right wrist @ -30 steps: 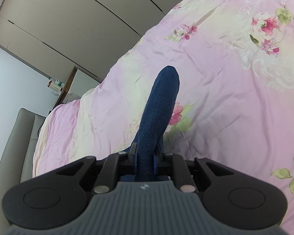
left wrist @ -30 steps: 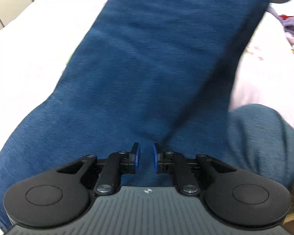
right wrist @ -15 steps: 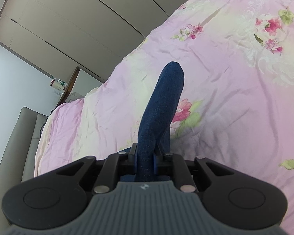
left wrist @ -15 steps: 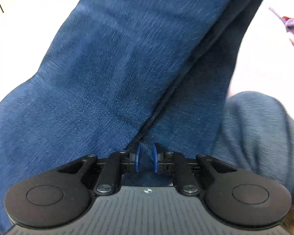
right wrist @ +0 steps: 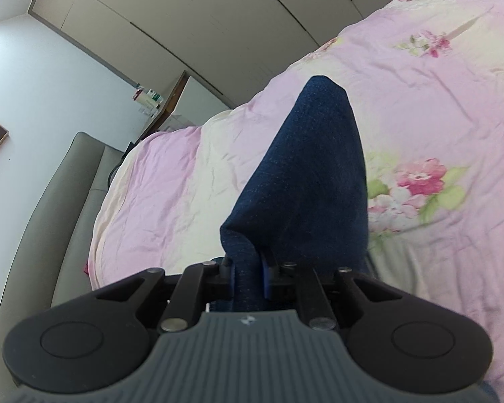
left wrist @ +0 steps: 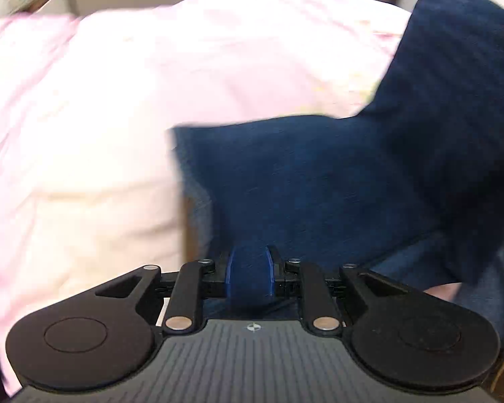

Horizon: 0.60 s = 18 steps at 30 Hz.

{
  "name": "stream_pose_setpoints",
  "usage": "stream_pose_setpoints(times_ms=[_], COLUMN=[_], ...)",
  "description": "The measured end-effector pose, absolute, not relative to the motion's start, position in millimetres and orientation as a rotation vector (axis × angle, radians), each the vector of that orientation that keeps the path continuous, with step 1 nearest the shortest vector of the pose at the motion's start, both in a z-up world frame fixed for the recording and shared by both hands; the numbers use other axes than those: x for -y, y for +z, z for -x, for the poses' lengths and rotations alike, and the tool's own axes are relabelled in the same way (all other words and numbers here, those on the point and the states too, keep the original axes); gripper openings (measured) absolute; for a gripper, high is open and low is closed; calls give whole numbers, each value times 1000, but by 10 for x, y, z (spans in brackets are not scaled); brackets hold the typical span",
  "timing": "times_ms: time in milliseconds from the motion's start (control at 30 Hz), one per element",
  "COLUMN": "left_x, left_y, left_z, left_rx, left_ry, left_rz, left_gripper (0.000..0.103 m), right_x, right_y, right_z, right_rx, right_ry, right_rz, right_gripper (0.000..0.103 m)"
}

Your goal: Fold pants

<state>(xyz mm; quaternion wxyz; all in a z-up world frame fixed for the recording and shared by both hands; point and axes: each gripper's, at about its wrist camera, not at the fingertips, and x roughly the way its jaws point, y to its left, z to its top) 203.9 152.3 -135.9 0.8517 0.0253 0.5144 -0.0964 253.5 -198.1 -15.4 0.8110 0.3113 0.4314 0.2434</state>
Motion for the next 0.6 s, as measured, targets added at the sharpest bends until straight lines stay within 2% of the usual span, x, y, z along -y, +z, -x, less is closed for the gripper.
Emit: stream_pose_setpoints(times_ms=[267, 600], left_x=[-1880, -2241], left_y=[-1694, -1799], left_z=[-1947, -1825], left_rx=[-1073, -984], left_ry=[-169, -171], left_rz=[127, 390], left_gripper=[13, 12], right_x=[807, -351], right_y=[-340, -1240], right_z=[-2726, -2791], right_rx=[-1052, -1252], right_ry=[619, 549], right_rz=[-683, -595], right_gripper=[10, 10])
